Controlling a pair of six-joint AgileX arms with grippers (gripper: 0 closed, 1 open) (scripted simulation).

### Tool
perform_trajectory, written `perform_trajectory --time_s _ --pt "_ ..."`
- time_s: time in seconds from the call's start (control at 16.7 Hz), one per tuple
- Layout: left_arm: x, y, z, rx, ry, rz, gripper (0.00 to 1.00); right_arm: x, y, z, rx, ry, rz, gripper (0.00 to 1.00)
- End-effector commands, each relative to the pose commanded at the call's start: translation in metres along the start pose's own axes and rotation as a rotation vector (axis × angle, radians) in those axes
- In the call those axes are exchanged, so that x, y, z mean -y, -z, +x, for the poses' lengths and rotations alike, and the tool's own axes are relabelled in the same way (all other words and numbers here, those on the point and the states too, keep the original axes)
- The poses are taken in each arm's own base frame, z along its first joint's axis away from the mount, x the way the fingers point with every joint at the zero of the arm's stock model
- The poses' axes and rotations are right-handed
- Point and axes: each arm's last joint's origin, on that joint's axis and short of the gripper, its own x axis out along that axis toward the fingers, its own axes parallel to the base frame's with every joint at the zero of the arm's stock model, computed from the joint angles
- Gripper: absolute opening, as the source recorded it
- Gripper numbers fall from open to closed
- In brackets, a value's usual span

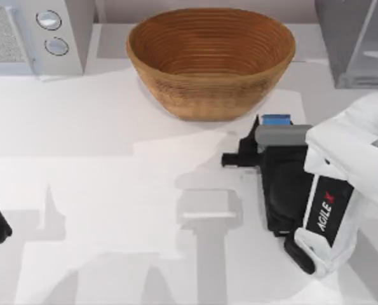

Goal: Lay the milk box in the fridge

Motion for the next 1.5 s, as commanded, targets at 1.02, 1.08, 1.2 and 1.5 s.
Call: perform_trajectory --time_s 1.02,1.08,1.2,1.5 --pt "0.0 0.0 0.0 0.0 0.0 0.0 1.0 -0.006 -0.142 -0.015 0.016 -0.055 0.021 0.0" --pt "0.0 0.0 0.0 0.0 0.0 0.0 1.0 -0.003 -0.146 -0.009 0.012 -0.03 0.013 0.0" --pt "0.0 0.0 0.0 0.0 0.0 0.0 1.0 0.0 -0.15 -0.001 0.003 -0.001 0.002 0.0" --pt "0.0 0.0 0.0 0.0 0.0 0.0 1.0 -0.001 -0.149 -0.001 -0.001 -0.005 0.001 0.0"
